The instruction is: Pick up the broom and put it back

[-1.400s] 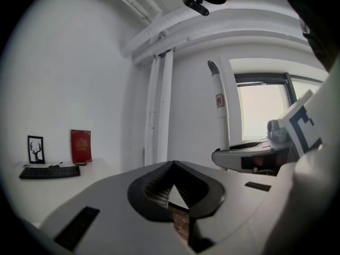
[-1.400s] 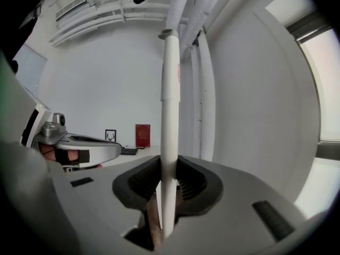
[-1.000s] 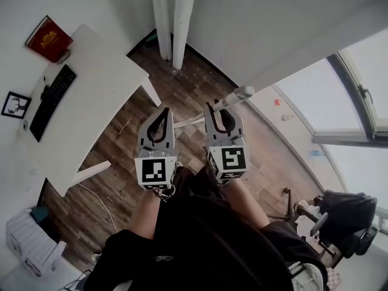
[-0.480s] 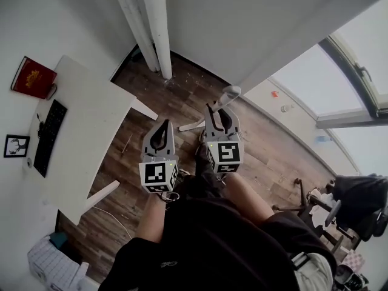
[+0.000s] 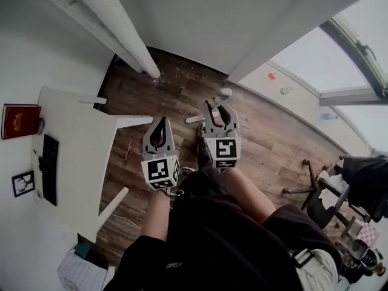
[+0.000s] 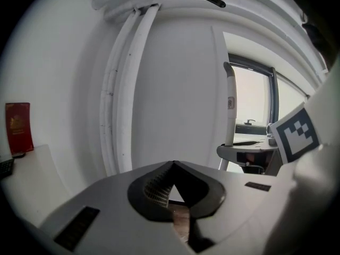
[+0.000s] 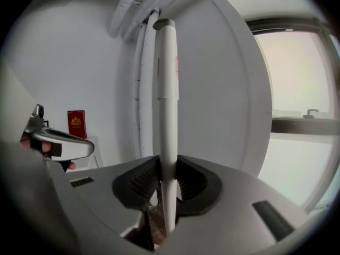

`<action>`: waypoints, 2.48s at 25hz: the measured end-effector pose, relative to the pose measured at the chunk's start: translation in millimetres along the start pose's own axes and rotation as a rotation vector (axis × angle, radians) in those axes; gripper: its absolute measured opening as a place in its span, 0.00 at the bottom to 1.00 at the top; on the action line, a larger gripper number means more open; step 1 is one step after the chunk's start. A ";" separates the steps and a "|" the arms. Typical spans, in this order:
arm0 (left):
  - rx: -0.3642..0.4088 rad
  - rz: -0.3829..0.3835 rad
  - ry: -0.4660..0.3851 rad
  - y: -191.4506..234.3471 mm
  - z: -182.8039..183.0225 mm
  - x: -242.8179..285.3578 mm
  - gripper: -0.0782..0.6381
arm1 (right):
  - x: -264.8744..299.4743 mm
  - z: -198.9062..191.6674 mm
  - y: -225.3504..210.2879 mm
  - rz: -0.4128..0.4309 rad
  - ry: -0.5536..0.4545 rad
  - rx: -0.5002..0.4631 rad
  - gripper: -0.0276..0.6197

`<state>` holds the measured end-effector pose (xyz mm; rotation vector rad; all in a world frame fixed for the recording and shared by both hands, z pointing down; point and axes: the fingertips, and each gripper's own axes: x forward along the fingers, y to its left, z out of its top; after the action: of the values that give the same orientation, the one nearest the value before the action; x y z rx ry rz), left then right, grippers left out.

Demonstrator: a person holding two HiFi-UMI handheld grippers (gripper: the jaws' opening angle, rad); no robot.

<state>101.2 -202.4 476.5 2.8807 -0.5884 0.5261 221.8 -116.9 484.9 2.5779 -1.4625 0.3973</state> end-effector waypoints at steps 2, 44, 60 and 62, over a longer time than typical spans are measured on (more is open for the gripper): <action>0.004 -0.033 0.023 -10.3 -4.7 19.4 0.11 | 9.4 -6.6 -14.6 -0.025 0.006 0.012 0.20; 0.068 -0.158 0.220 -33.0 -71.3 206.0 0.11 | 220.9 -153.6 -255.6 -0.487 0.241 0.329 0.20; 0.053 -0.190 0.213 -57.6 -65.6 221.6 0.11 | 235.9 -159.5 -308.3 -0.579 0.252 0.376 0.20; 0.052 -0.194 0.213 -61.3 -64.9 223.6 0.11 | 237.4 -159.1 -314.5 -0.584 0.252 0.382 0.20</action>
<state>298.7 -210.8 614.0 2.8370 -0.2630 0.8134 583.3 -108.6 708.0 2.9330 -0.5476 0.9340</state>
